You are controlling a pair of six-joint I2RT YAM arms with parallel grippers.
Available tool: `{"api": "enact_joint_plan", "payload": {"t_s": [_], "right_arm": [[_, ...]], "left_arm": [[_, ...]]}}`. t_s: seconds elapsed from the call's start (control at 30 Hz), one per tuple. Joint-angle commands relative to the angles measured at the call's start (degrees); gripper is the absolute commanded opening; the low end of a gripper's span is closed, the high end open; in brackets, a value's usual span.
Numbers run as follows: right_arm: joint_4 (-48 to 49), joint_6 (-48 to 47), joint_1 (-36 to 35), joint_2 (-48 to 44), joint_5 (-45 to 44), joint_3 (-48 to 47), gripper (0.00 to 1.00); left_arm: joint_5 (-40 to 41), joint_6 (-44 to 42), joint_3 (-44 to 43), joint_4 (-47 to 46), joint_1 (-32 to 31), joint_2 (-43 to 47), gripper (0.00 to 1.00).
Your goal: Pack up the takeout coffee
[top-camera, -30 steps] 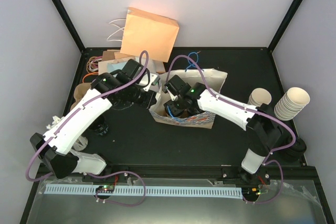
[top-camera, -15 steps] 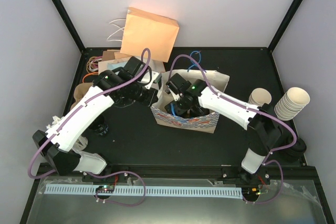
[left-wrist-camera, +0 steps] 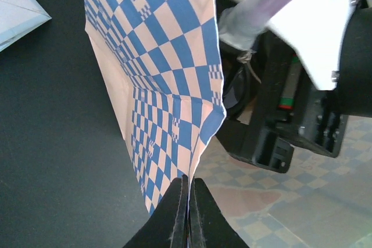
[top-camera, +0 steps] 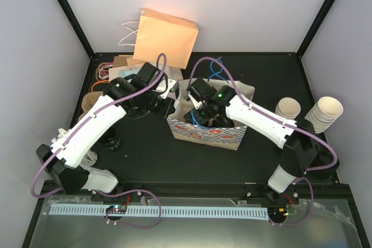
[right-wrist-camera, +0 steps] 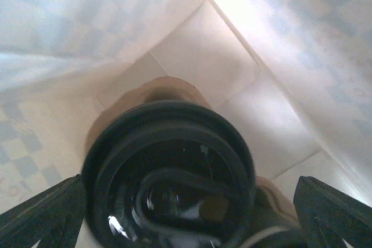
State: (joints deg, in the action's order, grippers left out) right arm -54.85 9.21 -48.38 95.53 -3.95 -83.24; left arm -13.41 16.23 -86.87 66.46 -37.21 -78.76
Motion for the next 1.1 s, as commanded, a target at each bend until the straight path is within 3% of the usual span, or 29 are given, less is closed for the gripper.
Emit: {"api": "enact_joint_plan", "payload": {"t_s": [0.0,0.7,1.07], "right_arm": [[2.96,-1.27,0.34,-3.46,-0.62,-1.72,1.00],[1.00,-2.58,0.36,-11.29,-3.45,-7.80,1.00],[1.82,-0.20,0.43,-20.50,-13.56,-9.22,1.00]], "left_arm": [[-0.66,-0.76,-1.89,0.91,-0.10,-0.29,0.01],[0.30,-0.86,-2.12,1.06,-0.07,0.05,0.01],[1.64,-1.07,-2.23,0.99,-0.12,0.43,0.02]]}}
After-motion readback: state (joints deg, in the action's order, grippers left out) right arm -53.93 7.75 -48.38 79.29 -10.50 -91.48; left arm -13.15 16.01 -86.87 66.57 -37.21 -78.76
